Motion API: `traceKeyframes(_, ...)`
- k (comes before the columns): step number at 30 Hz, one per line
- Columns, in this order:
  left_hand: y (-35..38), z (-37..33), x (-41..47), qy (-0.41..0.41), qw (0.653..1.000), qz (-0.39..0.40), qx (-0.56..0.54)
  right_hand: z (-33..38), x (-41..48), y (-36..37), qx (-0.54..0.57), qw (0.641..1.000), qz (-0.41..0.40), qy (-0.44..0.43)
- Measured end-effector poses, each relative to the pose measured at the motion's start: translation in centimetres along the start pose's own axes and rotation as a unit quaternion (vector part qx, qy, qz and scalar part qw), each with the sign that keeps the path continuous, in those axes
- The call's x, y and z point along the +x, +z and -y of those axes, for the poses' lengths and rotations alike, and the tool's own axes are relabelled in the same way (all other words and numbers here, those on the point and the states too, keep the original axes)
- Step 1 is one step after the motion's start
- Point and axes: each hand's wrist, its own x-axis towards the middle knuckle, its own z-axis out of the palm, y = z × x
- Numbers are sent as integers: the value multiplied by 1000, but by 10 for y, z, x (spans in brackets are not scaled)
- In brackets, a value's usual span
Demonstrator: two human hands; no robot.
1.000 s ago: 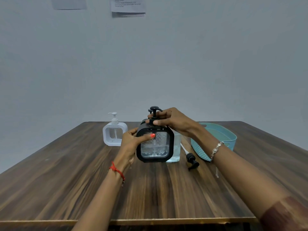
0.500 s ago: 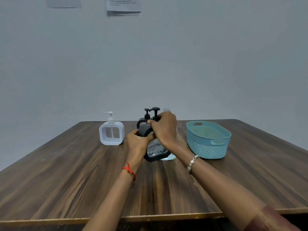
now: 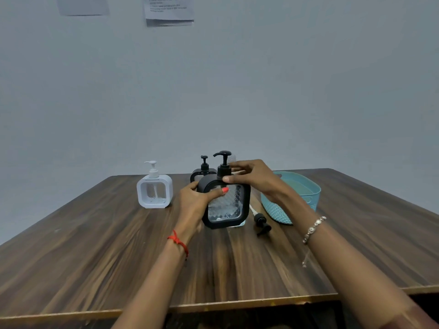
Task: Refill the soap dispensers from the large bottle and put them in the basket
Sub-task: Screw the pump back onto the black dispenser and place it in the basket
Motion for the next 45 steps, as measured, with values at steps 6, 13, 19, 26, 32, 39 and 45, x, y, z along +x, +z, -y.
traceKeyframes(6,34,-5,-6,23,999,42,-3,-16,-18,-57,16,997,43,64)
traceKeyframes(13,93,-9,0,57,992,110,22,-14,-26,-122,18,997,-10,68)
traceKeyframes(19,143,-8,29,75,982,166,56,-19,-17,-171,13,996,-48,71)
traceKeyframes(26,179,4,51,141,971,175,80,-41,-1,-190,53,993,-89,58)
traceKeyframes(32,188,32,65,134,967,180,120,-71,8,-188,61,989,-109,79)
traceKeyframes(39,182,58,64,95,952,227,183,-106,8,-179,-17,987,-103,125)
traceKeyframes(45,180,77,68,104,920,235,296,-112,6,-173,-147,977,-67,137)
